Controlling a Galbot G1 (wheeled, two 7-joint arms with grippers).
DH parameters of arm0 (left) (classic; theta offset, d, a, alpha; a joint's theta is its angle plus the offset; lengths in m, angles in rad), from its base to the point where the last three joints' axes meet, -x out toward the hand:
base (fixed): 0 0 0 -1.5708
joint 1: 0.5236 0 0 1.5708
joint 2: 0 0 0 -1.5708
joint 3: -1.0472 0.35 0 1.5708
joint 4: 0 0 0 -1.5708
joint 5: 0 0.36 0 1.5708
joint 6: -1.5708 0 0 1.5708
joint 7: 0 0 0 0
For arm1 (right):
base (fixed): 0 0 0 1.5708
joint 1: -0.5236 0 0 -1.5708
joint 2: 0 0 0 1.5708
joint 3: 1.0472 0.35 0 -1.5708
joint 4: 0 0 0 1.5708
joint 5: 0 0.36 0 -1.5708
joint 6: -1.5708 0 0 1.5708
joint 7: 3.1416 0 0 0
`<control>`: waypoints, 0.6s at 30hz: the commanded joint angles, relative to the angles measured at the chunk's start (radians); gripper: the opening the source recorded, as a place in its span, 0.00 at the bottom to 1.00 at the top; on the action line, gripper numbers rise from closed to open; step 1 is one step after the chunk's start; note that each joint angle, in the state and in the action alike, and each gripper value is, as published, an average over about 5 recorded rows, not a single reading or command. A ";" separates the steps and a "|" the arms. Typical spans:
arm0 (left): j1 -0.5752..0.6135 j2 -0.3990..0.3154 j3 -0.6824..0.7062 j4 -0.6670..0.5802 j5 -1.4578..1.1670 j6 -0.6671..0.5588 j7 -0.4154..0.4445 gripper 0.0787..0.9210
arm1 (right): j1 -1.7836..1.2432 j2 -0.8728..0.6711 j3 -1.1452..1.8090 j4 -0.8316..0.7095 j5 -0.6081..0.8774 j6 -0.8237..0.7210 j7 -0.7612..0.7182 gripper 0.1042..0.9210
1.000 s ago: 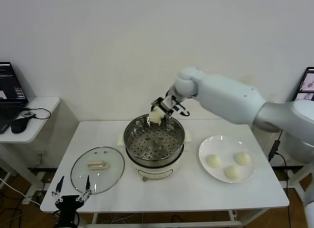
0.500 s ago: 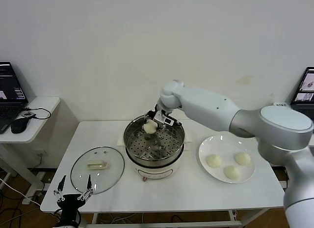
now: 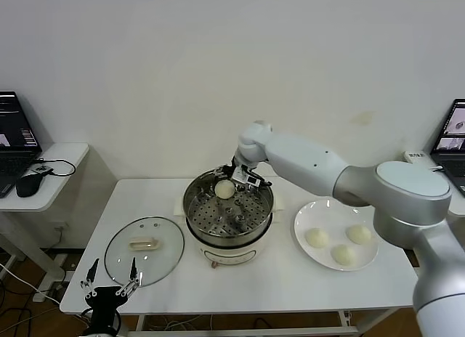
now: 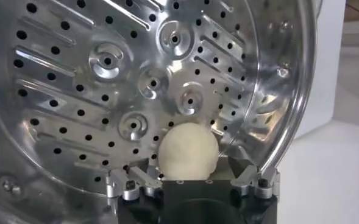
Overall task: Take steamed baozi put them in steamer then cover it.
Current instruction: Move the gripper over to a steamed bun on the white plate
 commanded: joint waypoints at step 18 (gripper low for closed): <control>-0.043 0.047 0.004 -0.019 -0.036 0.061 0.013 0.88 | 0.023 -0.823 0.130 0.604 0.234 -0.612 -0.197 0.88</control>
